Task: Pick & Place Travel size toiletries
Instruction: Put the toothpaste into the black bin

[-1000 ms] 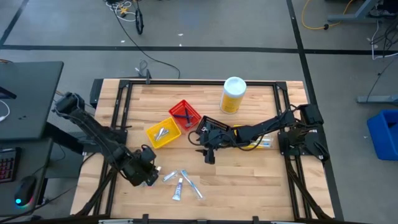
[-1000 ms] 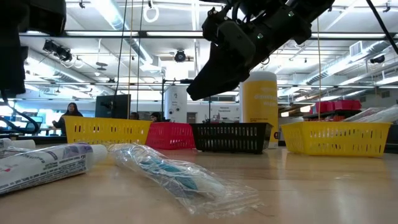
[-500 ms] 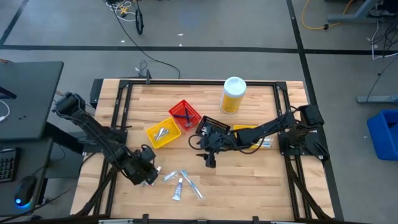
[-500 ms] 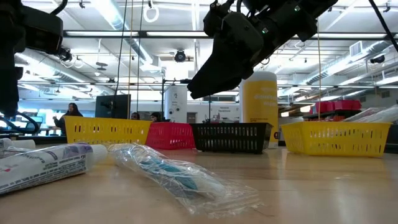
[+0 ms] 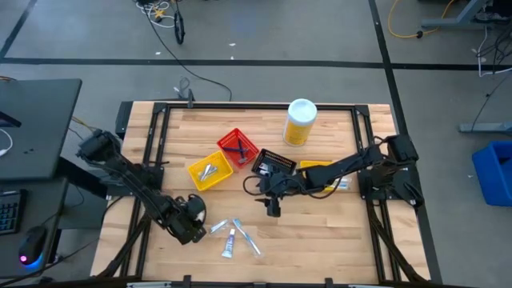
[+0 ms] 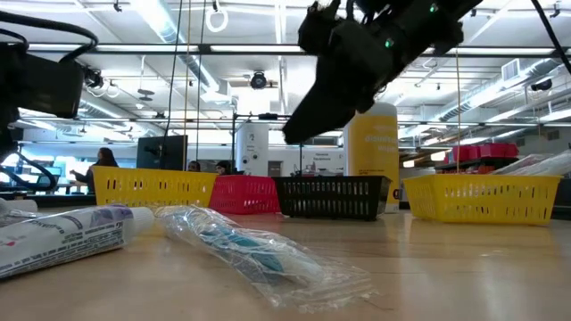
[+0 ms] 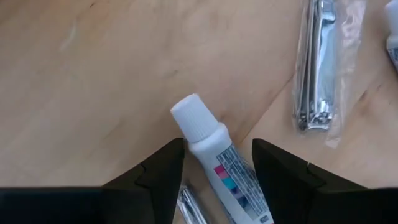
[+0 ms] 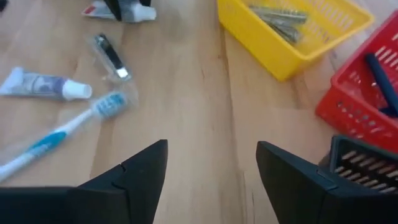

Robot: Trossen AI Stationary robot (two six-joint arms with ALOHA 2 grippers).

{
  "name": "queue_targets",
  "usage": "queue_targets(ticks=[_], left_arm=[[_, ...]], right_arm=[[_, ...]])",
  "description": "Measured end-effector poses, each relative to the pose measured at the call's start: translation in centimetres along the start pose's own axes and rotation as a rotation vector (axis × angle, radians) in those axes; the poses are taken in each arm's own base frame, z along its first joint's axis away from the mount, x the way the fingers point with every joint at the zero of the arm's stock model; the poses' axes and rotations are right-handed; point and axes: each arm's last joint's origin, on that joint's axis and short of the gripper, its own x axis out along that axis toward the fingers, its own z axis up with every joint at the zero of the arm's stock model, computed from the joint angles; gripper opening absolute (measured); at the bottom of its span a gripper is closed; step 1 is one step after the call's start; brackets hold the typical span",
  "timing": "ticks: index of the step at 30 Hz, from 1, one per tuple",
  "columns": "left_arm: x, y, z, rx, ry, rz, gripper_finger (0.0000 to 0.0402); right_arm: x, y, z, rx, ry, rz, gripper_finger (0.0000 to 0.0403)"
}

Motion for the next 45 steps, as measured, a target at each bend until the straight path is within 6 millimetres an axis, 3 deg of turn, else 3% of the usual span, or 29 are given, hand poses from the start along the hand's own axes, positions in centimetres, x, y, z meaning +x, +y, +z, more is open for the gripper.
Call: queue_targets(ticks=[5, 10, 17, 24, 29, 39, 45], left_arm=[[0.1, 0.0, 0.0, 0.006, -0.014, 0.008, 0.0185], [0.1, 0.1, 0.0, 0.015, -0.019, 0.019, 0.0137], [0.2, -0.1, 0.1, -0.025, -0.035, -0.007, 0.0075], [-0.8, -1.8, 1.4, 0.032, -0.178, -0.035, 0.008], [-2.0, -3.7, 4.3, 0.127, -0.27, -0.052, 0.0074], [-4.3, -5.4, 12.9, 0.352, -0.457, -0.008, 0.0069], [-4.9, -6.2, 15.5, 0.477, -0.589, -0.091, 0.0068]], right_arm=[[-2.2, 0.6, 1.1, -0.003, -0.038, 0.022, 0.0248], [-4.0, 1.0, 1.8, 0.014, -0.066, 0.04, 0.0243], [-4.3, 1.1, 2.0, 0.037, -0.078, 0.046, 0.0237], [-4.4, 1.2, 1.8, 0.062, -0.067, 0.051, 0.0244], [-4.4, 1.2, 1.9, 0.059, -0.069, 0.052, 0.0254], [-4.5, 1.8, 0.7, 0.066, 0.036, 0.048, 0.0243], [-4.5, 2.0, 1.8, 0.07, -0.076, 0.045, 0.023]])
